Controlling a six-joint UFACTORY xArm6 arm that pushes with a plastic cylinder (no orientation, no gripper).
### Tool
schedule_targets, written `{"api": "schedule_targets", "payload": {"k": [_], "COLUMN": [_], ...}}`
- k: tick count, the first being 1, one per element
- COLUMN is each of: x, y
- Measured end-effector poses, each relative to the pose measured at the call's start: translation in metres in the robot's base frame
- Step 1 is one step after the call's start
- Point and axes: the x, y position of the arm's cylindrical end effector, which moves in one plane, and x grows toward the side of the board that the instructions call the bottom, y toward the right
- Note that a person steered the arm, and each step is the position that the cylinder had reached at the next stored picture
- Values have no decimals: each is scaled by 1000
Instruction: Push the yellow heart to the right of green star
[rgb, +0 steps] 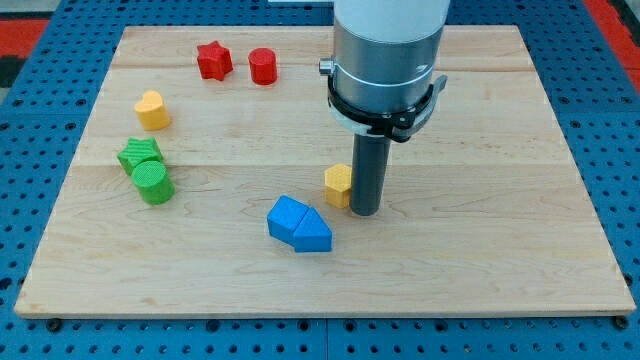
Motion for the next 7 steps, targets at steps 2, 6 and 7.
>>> {"api": "schedule_targets", "payload": {"k": [2, 6, 7], "x": [-63, -164, -182], "y": [30, -96, -141]}}
